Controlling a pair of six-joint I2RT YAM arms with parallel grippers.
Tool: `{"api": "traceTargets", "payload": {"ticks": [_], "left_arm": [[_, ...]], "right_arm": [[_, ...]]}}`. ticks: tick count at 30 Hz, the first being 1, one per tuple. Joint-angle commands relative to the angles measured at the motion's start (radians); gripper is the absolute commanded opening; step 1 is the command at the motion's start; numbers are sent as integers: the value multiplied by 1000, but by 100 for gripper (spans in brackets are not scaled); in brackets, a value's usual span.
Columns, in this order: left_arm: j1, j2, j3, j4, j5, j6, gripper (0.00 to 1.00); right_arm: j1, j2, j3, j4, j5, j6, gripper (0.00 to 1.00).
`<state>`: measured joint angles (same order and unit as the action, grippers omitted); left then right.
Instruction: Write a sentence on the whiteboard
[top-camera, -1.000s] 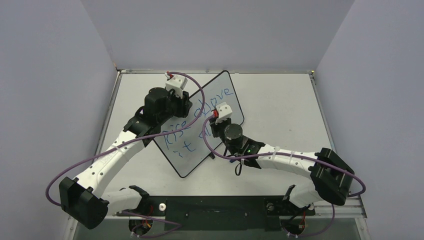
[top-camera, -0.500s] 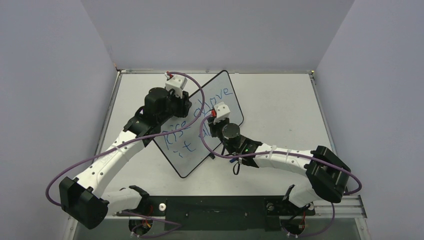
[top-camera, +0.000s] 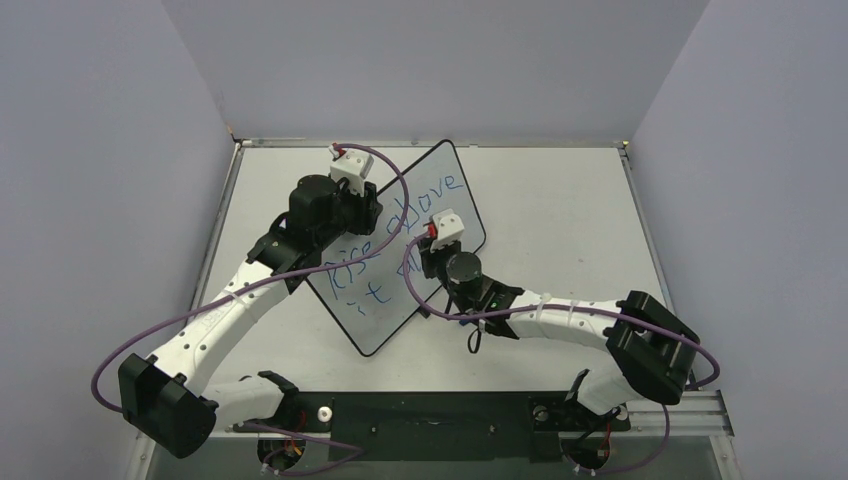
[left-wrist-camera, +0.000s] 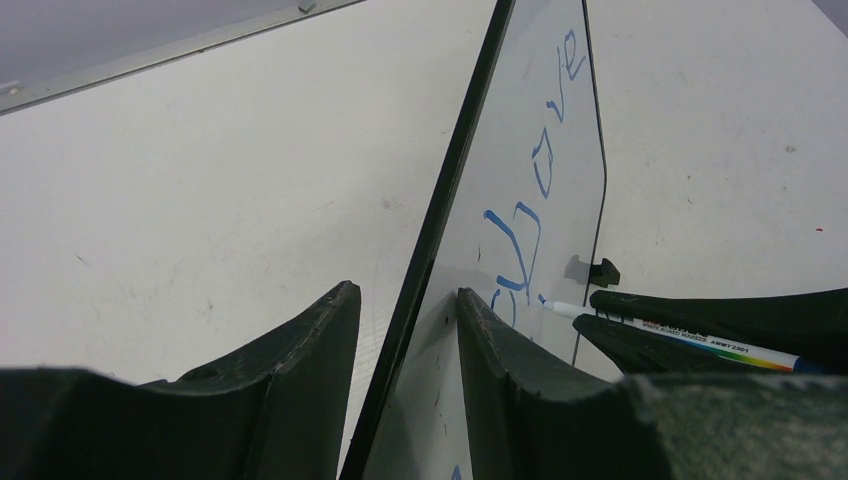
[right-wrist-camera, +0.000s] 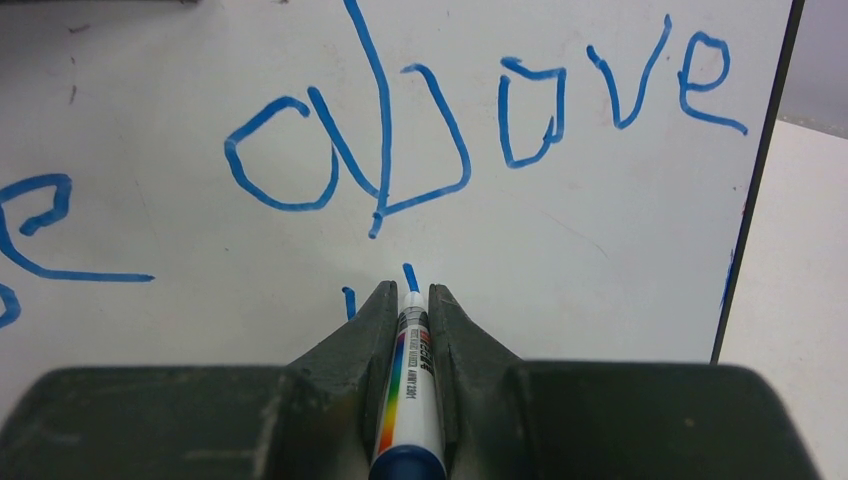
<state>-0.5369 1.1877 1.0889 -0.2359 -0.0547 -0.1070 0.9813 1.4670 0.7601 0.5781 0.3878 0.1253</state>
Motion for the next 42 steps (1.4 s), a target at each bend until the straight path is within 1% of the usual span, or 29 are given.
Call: {"api": "traceTargets", "payload": {"ticks": [1,25,42], "left_arm": [[-11,-25,43,103,35,7,0],[-12,-30,43,104,36,6,0],[-12,-27,43,103,37,6,0]], "right_arm": [[-2,28,-37,15,-27,50,0],[21,45,-114,39,-1,110,0],[15,27,-113,26,30,80,0]]}}
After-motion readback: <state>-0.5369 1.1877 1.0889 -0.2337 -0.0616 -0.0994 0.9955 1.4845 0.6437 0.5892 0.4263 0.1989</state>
